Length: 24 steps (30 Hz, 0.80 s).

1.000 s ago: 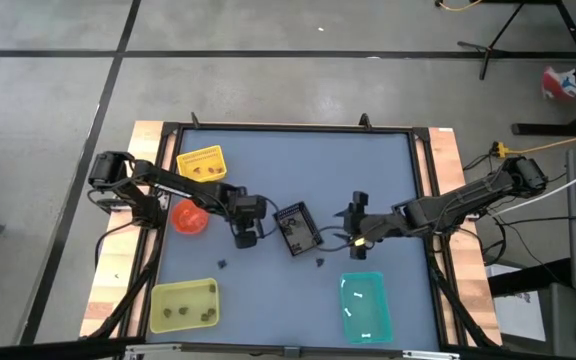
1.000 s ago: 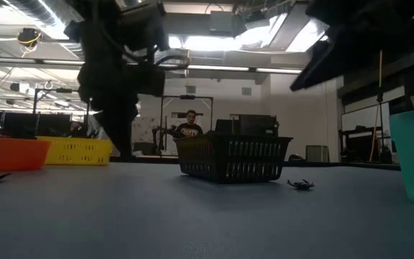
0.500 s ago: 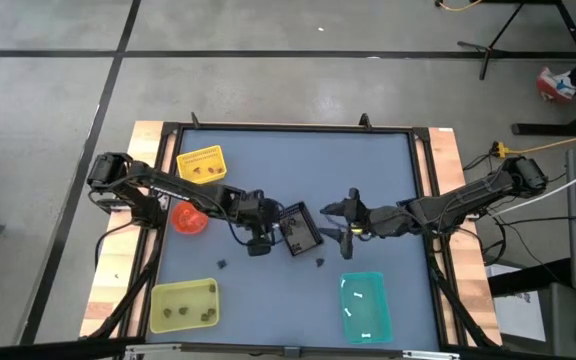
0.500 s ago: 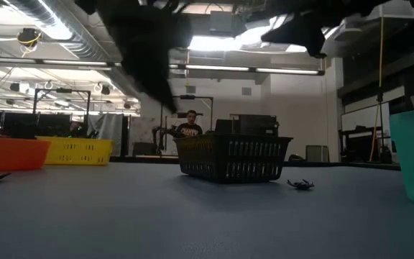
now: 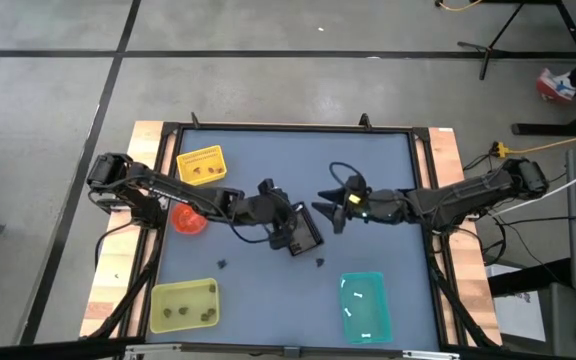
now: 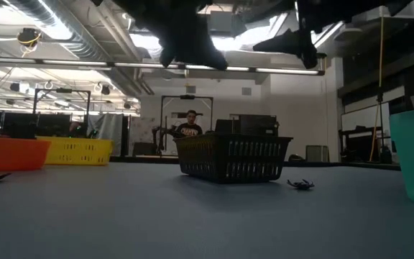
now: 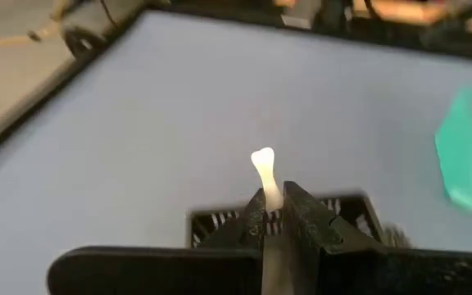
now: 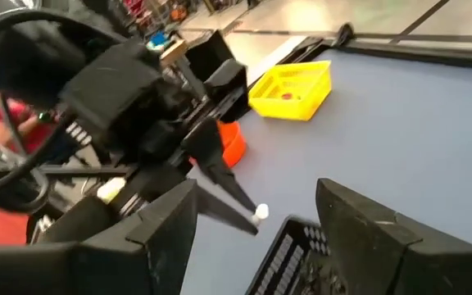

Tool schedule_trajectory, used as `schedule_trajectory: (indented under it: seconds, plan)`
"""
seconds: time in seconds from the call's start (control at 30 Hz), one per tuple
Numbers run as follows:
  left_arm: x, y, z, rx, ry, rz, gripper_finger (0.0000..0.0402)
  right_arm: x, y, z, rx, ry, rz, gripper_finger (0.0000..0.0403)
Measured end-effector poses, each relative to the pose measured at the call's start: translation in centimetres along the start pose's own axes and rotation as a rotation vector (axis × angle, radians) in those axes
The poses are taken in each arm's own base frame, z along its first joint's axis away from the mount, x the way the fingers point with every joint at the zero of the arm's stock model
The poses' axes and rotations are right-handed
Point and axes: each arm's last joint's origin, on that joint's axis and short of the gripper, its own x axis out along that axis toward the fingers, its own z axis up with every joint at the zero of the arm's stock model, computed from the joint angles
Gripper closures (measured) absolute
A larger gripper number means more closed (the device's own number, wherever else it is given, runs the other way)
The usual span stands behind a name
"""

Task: Sort Halloween decoration
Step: Put the white bone toy into the green bin

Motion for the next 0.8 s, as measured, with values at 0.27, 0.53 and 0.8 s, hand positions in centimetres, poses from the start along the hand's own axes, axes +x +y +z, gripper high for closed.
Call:
schedule_trajectory:
  seconds: [0.27,0.53,0.8]
  plan:
    - [0.2,0.5,2.0,-0.093,-0.177,0.004,0.0388,0.2,-0.4,0.4,0.003,-0.014,-0.017,0.0157]
    - [0.6,1.5,3.2,-0.15,-0.27,0.01,0.0388,0.2,-0.2,0.7,0.019,-0.057,-0.008,0.0157]
    - [0.7,1.2,3.0,-0.144,-0.263,-0.011,0.0388,0.1,0.0,1.3,-0.01,-0.147,-0.038,0.0157]
